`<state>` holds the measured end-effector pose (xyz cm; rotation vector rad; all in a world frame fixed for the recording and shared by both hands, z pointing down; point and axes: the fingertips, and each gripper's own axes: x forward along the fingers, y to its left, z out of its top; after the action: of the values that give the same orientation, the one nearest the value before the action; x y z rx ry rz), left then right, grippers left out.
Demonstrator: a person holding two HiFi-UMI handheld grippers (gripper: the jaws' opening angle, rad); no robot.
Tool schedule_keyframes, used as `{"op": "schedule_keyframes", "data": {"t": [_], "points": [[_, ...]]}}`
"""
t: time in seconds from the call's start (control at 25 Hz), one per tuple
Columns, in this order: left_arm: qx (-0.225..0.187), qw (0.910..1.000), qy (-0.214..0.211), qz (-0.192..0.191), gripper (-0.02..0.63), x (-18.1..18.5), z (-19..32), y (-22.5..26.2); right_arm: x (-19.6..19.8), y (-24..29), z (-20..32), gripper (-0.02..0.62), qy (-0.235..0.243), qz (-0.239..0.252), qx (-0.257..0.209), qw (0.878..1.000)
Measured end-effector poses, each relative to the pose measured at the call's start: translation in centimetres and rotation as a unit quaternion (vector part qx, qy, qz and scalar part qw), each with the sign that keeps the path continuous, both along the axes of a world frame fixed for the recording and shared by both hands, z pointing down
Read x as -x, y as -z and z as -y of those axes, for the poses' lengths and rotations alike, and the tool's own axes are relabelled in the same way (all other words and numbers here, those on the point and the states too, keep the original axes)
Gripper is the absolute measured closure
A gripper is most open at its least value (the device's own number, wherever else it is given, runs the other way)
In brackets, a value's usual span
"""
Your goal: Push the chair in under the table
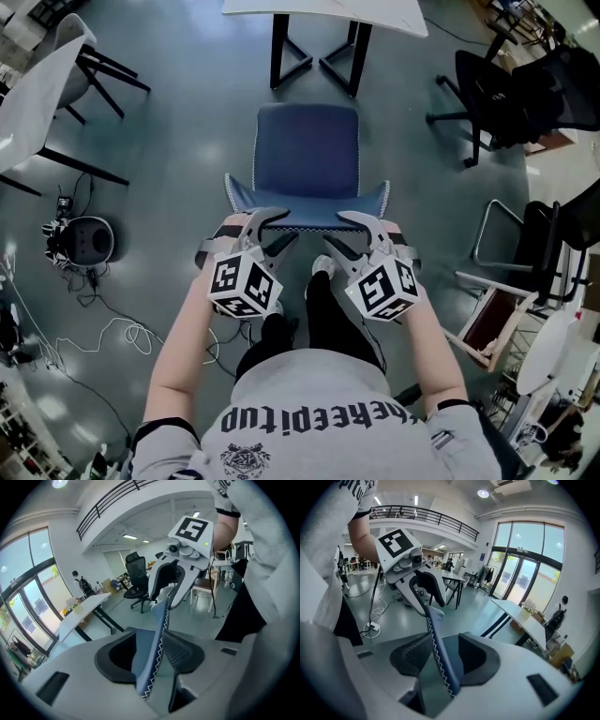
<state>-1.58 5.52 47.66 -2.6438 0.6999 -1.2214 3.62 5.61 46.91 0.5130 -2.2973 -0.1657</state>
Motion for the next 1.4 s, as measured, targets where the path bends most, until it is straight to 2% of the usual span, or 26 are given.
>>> {"op": "schedule_keyframes", "data": {"t": [0.32, 0.52, 0.6, 0.72, 1.0, 1.4], "points": [[0.014, 0.9981, -0.011, 0.059, 0.416, 0.6, 0.1, -3.0, -0.4, -3.4, 0.1, 0.407, 0.020, -0.043, 0.017, 0.999], [0.039, 0.9976, 0.001, 0.057, 0.419, 0.3, 0.1, -4.9, -0.8, -5.0, 0.1, 0.410, 0.018, -0.063, 0.023, 0.998], [0.034, 0.9975, 0.008, 0.061, 0.441, 0.2, 0.3, -5.2, -0.9, -5.1, 0.3, 0.443, 0.015, -0.068, 0.016, 0.997], [0.039, 0.9972, 0.016, 0.062, 0.444, 0.3, 0.6, -5.3, -0.8, -5.2, 0.5, 0.459, 0.016, -0.076, 0.014, 0.997], [0.020, 0.9967, -0.002, 0.078, 0.473, 0.2, 0.6, -5.3, -0.8, -5.2, 0.6, 0.480, 0.022, -0.086, -0.011, 0.996], [0.023, 0.9954, -0.037, 0.085, 0.500, -0.9, 1.7, -5.1, -1.6, -4.8, 1.8, 0.485, 0.023, -0.079, -0.014, 0.997]]}}
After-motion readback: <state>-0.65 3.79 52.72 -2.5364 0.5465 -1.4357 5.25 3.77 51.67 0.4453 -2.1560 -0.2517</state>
